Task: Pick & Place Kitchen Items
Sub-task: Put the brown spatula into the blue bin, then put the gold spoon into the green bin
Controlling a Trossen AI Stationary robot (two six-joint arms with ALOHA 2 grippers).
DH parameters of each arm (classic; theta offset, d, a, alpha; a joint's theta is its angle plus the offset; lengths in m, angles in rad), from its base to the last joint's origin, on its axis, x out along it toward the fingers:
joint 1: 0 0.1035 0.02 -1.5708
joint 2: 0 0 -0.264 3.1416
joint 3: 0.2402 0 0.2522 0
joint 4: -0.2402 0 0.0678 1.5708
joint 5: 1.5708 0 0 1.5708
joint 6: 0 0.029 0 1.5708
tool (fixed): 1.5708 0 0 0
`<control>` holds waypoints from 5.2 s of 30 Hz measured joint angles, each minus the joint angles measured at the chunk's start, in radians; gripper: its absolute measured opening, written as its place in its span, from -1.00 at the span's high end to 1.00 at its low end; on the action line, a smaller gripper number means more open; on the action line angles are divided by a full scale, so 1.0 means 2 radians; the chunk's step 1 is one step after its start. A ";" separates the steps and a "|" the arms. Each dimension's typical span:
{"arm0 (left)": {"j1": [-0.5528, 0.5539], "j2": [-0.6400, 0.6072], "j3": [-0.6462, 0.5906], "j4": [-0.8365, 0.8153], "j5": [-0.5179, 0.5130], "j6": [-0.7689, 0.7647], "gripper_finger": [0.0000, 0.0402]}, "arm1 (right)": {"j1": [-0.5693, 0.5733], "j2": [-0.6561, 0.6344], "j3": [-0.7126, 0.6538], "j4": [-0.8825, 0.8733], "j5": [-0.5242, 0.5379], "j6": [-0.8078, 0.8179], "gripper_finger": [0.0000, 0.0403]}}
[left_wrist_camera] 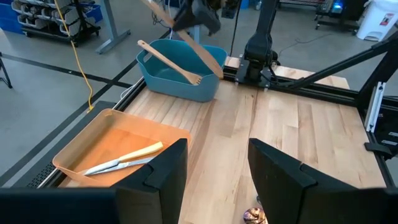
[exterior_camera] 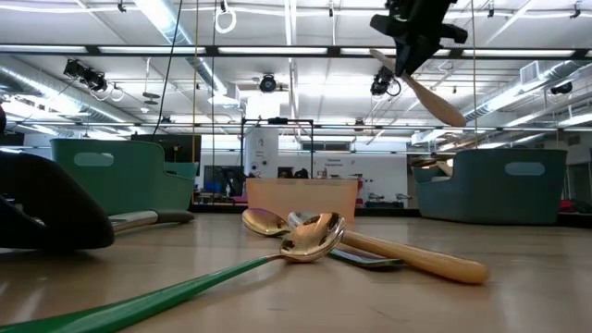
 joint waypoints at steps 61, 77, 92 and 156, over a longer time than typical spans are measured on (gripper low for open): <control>0.000 0.000 0.000 0.000 0.000 0.000 0.12 | -0.217 -0.149 -0.225 0.159 -0.050 -0.116 0.57; 0.000 0.000 0.000 0.000 0.000 0.000 0.12 | -0.264 -0.149 -0.319 0.253 -0.106 -0.118 0.48; 0.000 0.000 0.000 0.000 0.000 0.000 0.12 | -0.273 -0.149 -0.339 0.253 -0.111 -0.116 0.21; 0.000 0.000 0.000 0.000 0.000 0.000 0.12 | 0.324 0.006 -0.248 0.532 -0.327 0.107 0.58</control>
